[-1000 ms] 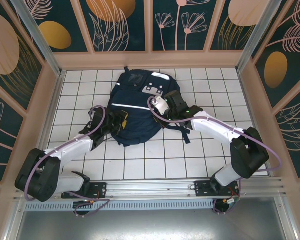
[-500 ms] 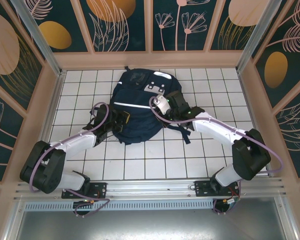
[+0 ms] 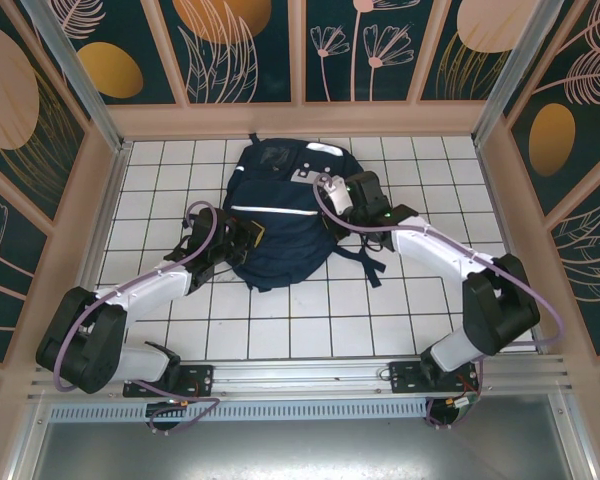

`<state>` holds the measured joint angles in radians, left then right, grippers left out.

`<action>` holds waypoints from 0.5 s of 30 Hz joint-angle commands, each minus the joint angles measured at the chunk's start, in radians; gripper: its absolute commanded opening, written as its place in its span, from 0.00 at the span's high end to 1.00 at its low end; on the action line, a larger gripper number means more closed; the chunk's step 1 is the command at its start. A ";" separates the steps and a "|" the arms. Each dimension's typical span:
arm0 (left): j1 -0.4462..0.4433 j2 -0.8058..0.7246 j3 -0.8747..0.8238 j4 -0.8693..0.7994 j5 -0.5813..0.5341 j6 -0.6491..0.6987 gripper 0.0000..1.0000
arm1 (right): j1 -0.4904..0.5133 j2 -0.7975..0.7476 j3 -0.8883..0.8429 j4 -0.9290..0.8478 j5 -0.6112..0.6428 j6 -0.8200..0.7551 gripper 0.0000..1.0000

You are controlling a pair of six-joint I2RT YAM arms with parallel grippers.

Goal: Pack the student bag

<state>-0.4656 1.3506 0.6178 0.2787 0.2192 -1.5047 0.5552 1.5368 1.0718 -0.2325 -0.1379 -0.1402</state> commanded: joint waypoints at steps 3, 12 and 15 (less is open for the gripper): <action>0.020 -0.011 -0.007 -0.146 -0.035 0.078 1.00 | -0.088 0.067 0.135 -0.027 0.235 0.114 0.99; 0.019 0.010 0.037 -0.117 0.055 0.162 0.79 | -0.115 0.106 0.215 -0.093 0.198 0.185 0.95; 0.020 -0.016 0.064 -0.169 0.039 0.198 0.42 | -0.123 0.057 0.174 -0.086 0.203 0.193 0.96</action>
<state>-0.4576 1.3525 0.6525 0.2317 0.2726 -1.3834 0.5011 1.6501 1.2301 -0.3542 -0.0795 0.0044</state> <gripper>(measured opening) 0.478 0.055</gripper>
